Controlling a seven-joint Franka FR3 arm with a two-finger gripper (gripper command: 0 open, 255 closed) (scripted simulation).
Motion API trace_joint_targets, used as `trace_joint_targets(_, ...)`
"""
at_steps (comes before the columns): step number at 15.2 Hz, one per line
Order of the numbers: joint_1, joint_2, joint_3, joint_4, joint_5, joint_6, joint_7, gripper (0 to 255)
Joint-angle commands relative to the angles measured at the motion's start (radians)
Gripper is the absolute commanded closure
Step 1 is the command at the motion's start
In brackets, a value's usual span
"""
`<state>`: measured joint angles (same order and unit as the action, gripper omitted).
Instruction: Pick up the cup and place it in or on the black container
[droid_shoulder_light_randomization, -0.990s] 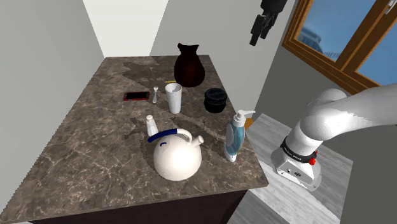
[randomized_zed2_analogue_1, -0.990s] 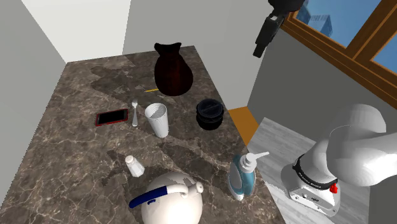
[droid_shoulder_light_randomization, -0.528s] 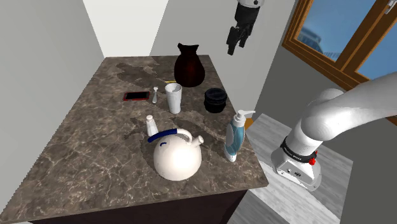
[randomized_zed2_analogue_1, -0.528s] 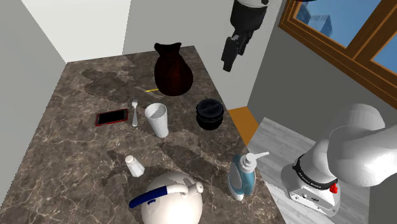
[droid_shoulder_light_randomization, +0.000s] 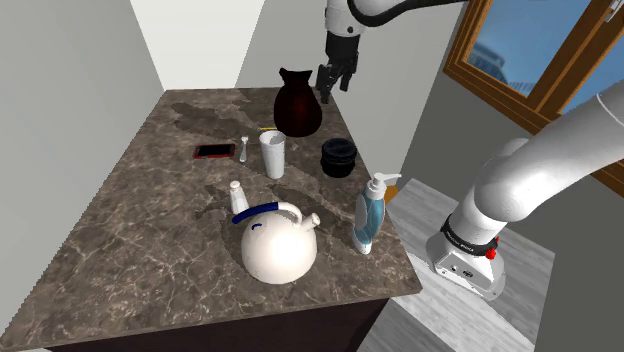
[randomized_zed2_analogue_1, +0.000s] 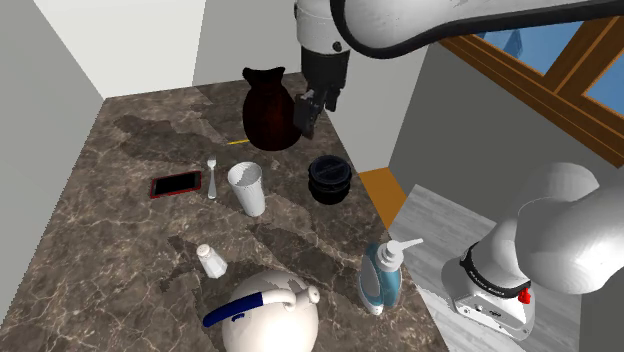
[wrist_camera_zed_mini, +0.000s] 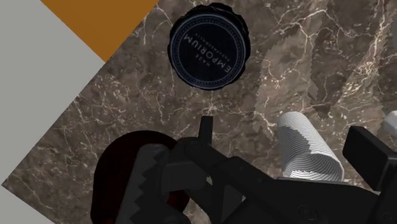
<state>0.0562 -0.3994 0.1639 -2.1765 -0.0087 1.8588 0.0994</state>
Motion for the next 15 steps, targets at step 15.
trace_joint_targets(15,0.081,0.586,0.139,0.374,-0.140,0.112,0.235,0)
